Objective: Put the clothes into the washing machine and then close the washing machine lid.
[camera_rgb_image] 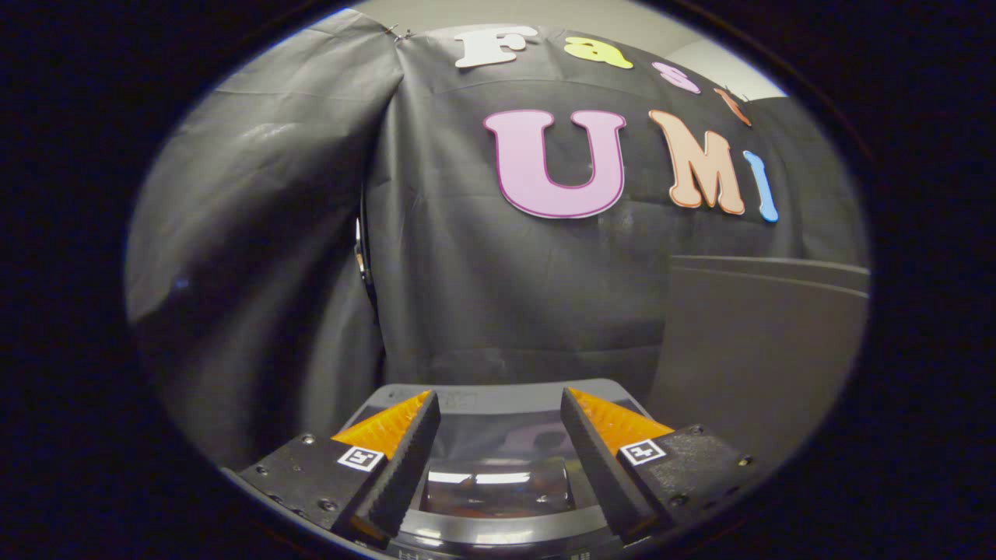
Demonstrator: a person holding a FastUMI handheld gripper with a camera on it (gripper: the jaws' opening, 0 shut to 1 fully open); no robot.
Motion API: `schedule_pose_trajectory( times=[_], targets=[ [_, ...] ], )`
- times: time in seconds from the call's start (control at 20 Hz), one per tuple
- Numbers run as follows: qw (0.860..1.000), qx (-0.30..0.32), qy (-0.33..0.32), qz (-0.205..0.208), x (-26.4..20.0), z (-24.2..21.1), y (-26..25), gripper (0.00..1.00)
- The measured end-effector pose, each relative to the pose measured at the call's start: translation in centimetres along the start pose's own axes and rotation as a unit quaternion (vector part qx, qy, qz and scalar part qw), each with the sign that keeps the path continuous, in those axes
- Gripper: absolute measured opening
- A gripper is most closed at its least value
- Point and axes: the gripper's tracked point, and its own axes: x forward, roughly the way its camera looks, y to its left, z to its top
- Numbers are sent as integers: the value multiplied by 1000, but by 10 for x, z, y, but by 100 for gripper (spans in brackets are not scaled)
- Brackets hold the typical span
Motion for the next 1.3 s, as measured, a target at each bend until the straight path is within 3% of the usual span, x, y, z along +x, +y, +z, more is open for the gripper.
schedule_pose_trajectory(
  times=[0.15,0.5,1.3],
  targets=[
    [1000,14,19,-2,-10,-20,-5,95],
    [1000,10,19,-1,-42,-16,-10,95],
    [994,92,-9,53,-173,41,-34,94]
  ],
)
